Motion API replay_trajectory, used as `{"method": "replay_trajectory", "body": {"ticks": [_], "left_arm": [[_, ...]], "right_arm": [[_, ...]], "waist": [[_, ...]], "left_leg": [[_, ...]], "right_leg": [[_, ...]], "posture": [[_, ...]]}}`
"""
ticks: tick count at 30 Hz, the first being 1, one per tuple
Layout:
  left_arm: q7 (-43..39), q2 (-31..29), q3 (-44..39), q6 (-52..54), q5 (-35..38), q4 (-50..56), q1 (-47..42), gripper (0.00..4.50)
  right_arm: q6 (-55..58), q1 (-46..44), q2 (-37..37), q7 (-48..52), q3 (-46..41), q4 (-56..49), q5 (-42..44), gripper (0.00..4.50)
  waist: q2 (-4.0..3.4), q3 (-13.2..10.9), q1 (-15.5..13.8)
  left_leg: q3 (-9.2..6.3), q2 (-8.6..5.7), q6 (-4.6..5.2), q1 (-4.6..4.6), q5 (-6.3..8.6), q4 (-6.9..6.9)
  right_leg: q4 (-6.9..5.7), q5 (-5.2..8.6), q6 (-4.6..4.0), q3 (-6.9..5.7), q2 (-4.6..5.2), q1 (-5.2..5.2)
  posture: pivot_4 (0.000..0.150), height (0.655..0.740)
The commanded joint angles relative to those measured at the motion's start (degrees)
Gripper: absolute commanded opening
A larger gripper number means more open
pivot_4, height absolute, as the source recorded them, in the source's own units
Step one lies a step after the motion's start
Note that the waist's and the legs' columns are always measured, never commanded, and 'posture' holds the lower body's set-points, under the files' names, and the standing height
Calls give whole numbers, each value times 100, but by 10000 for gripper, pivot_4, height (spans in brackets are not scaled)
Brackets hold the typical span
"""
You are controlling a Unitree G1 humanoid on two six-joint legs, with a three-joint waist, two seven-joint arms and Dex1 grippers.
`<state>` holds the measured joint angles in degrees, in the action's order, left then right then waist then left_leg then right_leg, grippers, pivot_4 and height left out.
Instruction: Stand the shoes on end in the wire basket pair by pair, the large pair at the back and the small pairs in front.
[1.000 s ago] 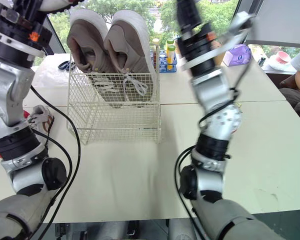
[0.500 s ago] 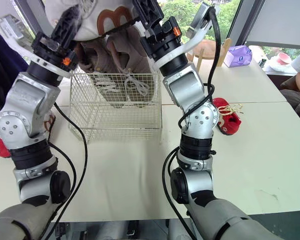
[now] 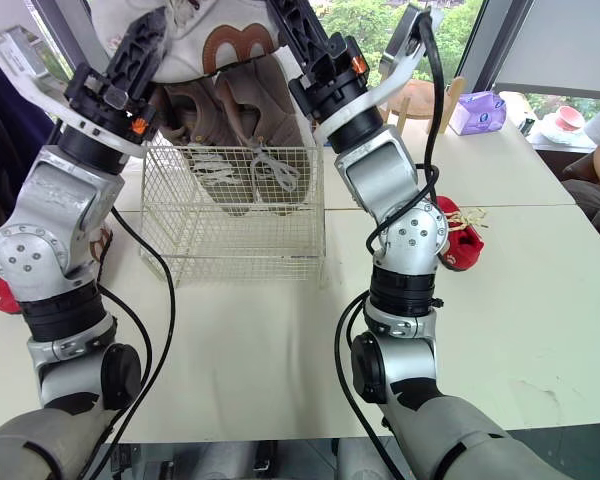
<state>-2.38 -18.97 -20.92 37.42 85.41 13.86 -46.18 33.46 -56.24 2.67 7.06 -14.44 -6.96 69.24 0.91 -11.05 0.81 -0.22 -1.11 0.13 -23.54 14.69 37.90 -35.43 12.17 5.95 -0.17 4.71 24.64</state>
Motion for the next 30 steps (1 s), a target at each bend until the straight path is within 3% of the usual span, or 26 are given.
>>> {"method": "replay_trajectory", "body": {"ticks": [1, 3, 7, 12, 14, 20, 25, 30], "left_arm": [[9, -55, 186, 80, -101, 158, 131, 16905], [70, -96, 197, 105, -122, 219, 195, 27980], [339, -368, 231, 222, -280, 677, 541, 44168], [591, -1319, 198, 746, 41, 1885, 1790, 44168], [669, -1600, 152, 797, -280, 2189, 2471, 44168], [903, -1589, 137, 581, -345, 2939, 3918, 44168], [681, -1652, 99, 450, -460, 3099, 4617, 44168], [532, -1922, 108, 430, -291, 3144, 4813, 44168]], "right_arm": [[64, -224, 53, 144, 174, -327, 254, 8679], [53, -253, 50, 141, 128, -310, 291, 8679], [42, -399, -117, 192, -94, -298, 512, 8679], [228, -582, -1501, 1467, -284, -81, 175, 8679], [272, -655, -2178, 2099, -313, 253, -66, 8679], [6, -786, -3604, 4098, 317, 962, -1339, 8679], [-1231, -992, -4049, 5502, 1334, 1750, -3071, 8679], [-2670, -1262, -3876, 6071, 1933, 2773, -4416, 8679]], "waist": [[0, 0, 0], [0, 0, 1], [0, 0, 2], [-3, -2, -1], [-5, -3, -7], [-5, -3, -6], [-6, -4, 0], [-6, -4, -19]], "left_leg": [[0, 0, 0, 0, 0, 0], [-1, 2, 0, 0, 0, 0], [-1, 2, 1, 0, 0, 0], [0, 4, 5, -2, 3, -7], [0, 2, 8, -1, 5, -8], [5, 5, 11, 5, 8, -8], [10, 7, 12, 7, 9, -12], [10, 5, 11, 6, 9, -11]], "right_leg": [[0, 0, 0, 0, 0, 0], [0, 0, 0, 0, 0, 0], [1, 0, 0, 0, 0, 0], [15, 0, -1, 2, 3, 1], [17, 1, -1, 2, 6, -2], [27, 16, -27, 4, 6, -10], [30, 16, -29, 5, 9, -8], [32, 19, -34, 5, 12, -8]], "posture": [[1500, 7400], [1500, 7400], [1500, 7400], [1500, 7400], [1500, 7400], [1500, 7400], [1500, 7400], [1500, 7400]]}}
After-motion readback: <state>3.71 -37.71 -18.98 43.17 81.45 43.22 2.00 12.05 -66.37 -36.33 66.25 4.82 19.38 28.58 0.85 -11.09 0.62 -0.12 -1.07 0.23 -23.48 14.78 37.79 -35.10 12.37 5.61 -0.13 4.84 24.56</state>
